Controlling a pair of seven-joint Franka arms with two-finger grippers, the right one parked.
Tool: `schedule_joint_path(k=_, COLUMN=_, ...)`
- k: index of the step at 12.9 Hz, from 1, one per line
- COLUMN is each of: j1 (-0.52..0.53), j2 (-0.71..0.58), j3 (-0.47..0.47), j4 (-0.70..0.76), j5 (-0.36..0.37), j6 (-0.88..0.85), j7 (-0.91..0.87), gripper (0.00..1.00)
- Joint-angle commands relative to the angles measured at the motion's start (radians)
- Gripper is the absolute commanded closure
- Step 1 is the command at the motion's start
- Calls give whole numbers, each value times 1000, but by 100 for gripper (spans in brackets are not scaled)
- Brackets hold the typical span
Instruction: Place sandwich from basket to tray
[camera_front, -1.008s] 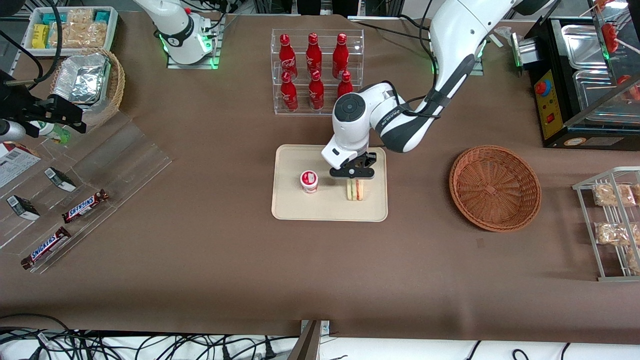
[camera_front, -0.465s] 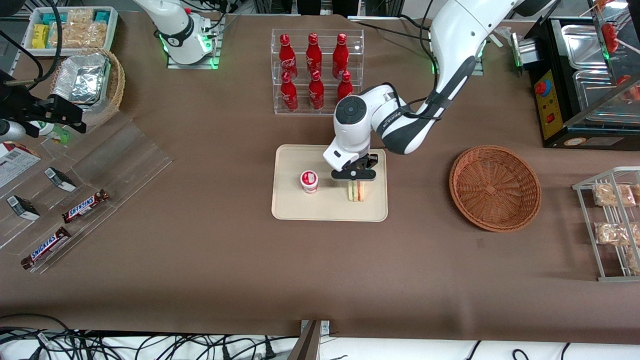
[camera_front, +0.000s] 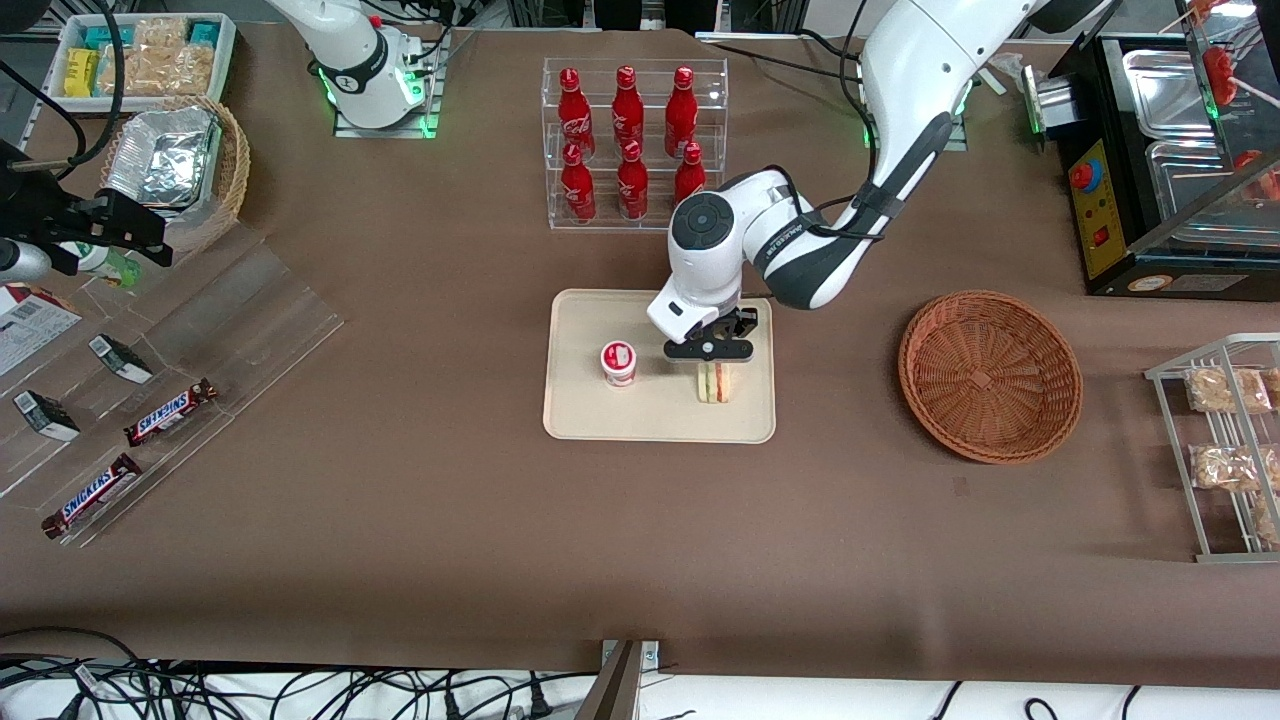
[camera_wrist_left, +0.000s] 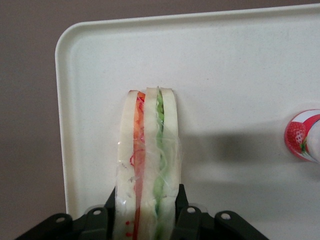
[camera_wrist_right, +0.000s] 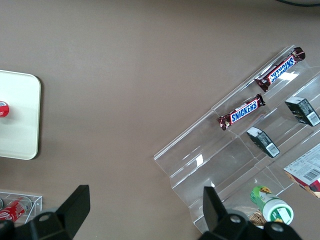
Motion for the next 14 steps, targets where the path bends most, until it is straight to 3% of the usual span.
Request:
schedule_joint_path(k=1, j1=2, j2=8, j3=2, j4=20, j5=48, j6=-24, j7=-18, gripper=0)
schedule_joint_path(k=14, j1=197, j2=-144, j3=-18, j4=93, j5=-13, j6=-174, j7=50, gripper=0)
